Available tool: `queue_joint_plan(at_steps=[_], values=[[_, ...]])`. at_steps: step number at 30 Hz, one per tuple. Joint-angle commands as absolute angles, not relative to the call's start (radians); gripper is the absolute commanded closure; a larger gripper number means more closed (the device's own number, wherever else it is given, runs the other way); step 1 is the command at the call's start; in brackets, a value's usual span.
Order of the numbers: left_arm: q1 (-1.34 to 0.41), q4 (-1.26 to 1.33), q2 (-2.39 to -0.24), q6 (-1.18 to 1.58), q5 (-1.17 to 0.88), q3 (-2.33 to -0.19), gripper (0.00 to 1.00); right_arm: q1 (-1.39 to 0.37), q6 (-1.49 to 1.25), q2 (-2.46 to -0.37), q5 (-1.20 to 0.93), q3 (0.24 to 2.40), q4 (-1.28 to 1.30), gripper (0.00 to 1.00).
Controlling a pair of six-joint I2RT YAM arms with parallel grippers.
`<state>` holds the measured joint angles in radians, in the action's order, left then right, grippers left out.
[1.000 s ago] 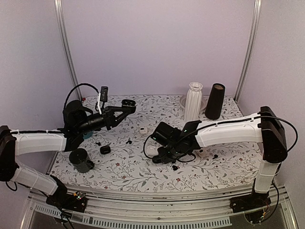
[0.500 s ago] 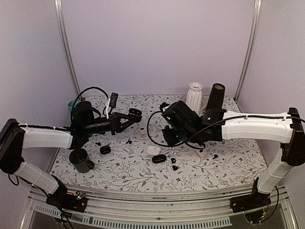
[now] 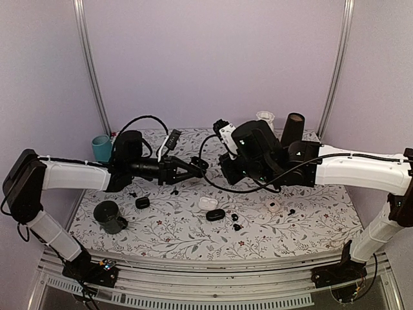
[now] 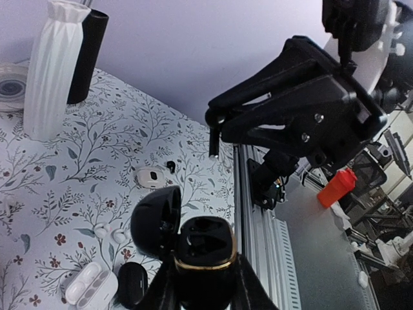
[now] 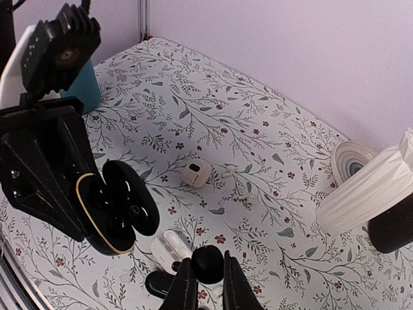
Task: Insert the wireless bluetooth earbuds into the charging case
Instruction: Insert the right earbud into the right side groove of the charging case.
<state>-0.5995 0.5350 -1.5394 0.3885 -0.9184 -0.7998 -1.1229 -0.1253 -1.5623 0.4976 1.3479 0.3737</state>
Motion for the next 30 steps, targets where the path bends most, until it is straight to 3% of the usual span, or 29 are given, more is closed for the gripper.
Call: queue_joint_plan(at_steps=[1,30], values=[[-0.615,0.512,-1.564,0.403,-1.019,-0.851,1.00,-1.143,-0.037,-1.517,0.460,1.362,0.294,0.92],[-0.629,0.549,-1.521,0.492,-1.055,-0.887,1.00,-1.215,0.109,-1.574,0.530,1.341,0.307,0.92]])
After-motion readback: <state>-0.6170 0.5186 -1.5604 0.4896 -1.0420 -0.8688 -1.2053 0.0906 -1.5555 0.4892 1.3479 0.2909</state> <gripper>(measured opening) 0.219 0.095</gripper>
